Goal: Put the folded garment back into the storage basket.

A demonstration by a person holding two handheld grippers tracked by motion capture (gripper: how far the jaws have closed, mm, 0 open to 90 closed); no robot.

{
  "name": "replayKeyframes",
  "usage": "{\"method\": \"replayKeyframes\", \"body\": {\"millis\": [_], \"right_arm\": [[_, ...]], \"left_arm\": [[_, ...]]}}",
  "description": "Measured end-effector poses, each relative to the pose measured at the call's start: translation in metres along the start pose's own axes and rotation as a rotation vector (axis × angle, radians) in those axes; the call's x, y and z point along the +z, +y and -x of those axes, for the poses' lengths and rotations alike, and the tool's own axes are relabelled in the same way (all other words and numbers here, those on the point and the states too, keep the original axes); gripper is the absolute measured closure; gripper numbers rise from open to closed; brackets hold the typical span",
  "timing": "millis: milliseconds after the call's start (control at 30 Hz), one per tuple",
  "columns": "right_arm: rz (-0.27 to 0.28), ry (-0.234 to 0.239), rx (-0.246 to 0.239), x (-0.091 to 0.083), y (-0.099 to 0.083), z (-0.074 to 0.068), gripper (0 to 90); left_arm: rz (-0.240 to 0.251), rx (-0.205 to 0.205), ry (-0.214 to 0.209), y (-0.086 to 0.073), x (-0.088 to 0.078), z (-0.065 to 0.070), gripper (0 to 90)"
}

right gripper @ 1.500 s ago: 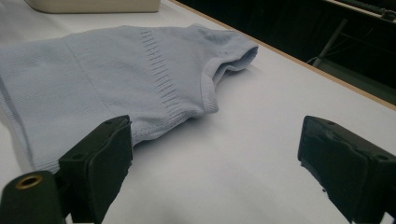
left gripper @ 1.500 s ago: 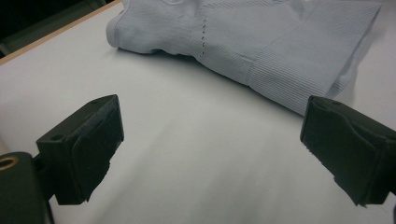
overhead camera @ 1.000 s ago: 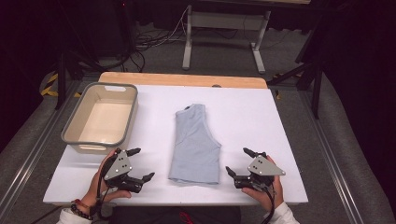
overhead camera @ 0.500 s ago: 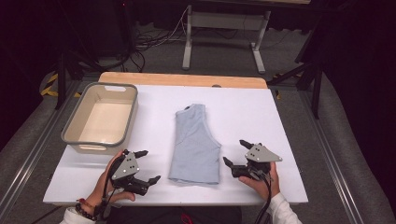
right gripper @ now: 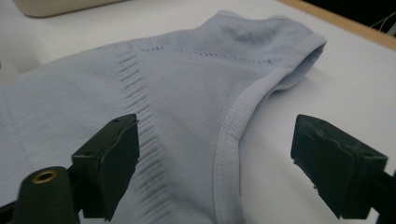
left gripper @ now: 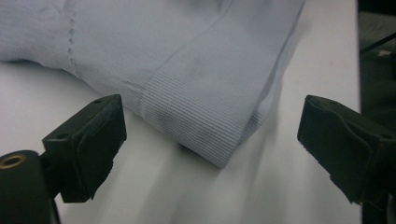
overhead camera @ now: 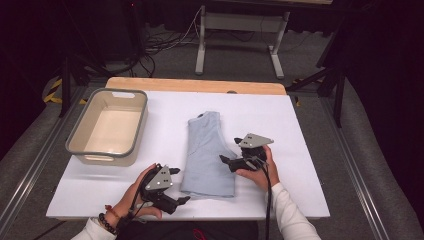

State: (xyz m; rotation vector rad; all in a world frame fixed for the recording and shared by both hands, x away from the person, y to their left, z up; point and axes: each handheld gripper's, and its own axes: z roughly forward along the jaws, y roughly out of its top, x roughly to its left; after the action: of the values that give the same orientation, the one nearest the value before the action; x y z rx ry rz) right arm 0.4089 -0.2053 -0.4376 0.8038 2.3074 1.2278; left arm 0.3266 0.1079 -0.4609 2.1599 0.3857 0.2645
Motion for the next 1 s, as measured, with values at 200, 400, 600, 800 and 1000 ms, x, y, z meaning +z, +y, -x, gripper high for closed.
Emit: {"method": "replayKeyframes", "body": {"millis": [200, 400, 600, 800, 1000], "right_arm": [[-0.059, 0.044, 0.066, 0.029, 0.0, 0.008, 12.0], [-0.12, 0.067, 0.112, 0.045, 0.001, 0.015, 4.5], [-0.188, 0.136, 0.164, 0.053, 0.003, 0.022, 3.4], [-0.182, 0.214, 0.142, 0.052, 0.005, 0.016, 25.5], [-0.165, 0.316, 0.183, 0.052, 0.004, 0.014, 53.5]], "left_arm": [[-0.071, -0.012, 0.006, 0.005, 0.017, -0.002, 11.1], [-0.105, -0.026, 0.01, 0.011, 0.026, -0.005, 12.9], [-0.151, -0.019, 0.02, 0.013, 0.03, -0.005, 18.4], [-0.15, -0.037, 0.007, 0.013, 0.03, -0.006, 25.3], [-0.158, -0.02, 0.004, 0.013, 0.026, -0.009, 45.8]]}}
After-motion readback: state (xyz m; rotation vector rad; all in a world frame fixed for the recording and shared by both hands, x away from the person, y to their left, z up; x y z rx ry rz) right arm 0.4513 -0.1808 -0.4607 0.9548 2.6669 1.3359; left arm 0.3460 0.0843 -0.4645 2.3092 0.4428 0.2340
